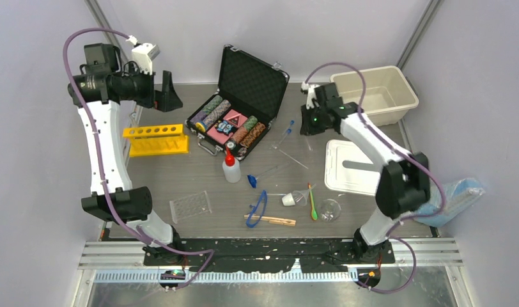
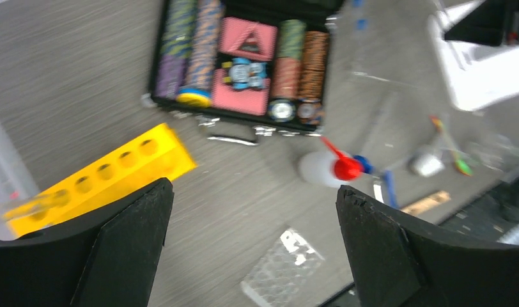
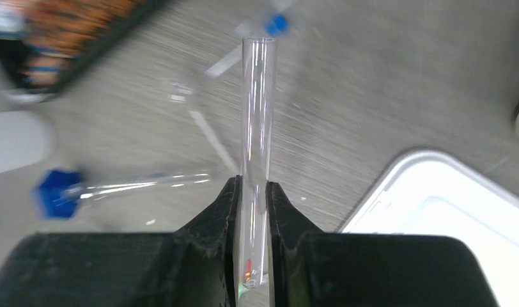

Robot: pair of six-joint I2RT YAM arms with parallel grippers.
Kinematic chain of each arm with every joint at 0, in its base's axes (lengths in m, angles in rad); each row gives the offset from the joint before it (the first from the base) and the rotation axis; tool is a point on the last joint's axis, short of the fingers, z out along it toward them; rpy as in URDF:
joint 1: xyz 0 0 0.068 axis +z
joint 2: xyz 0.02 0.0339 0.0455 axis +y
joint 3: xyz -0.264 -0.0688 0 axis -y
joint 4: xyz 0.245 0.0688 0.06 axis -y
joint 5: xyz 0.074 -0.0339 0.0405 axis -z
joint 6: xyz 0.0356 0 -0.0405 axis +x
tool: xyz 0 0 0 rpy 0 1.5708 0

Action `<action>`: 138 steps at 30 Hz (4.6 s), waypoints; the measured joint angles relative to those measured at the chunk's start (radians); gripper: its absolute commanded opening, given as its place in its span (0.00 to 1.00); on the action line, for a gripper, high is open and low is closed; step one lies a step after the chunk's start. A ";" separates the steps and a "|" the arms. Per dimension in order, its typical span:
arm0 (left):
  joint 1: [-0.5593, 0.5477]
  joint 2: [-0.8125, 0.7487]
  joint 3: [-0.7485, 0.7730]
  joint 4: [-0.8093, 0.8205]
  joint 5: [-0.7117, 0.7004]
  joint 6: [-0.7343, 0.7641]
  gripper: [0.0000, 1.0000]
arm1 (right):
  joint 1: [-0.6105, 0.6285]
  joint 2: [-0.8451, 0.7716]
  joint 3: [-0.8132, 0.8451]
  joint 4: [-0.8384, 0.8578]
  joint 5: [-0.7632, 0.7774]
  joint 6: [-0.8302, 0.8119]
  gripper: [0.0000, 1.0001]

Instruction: Organize the chemistry lab equipment

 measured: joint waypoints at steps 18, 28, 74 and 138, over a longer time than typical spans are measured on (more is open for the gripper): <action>-0.293 -0.106 -0.165 -0.179 0.549 -0.006 0.73 | 0.415 -0.424 0.021 0.166 -0.441 -0.416 0.05; -0.396 -0.208 -0.471 -0.028 0.554 -0.143 0.57 | 0.560 -0.408 0.021 0.163 -0.356 -0.464 0.05; 0.108 0.341 0.276 -0.195 -0.222 0.089 0.00 | 0.319 -0.322 -0.013 0.135 -0.304 -0.460 0.95; 0.109 0.573 0.109 0.005 -0.473 0.166 0.07 | 0.197 -0.225 -0.011 0.063 -0.499 -0.444 0.95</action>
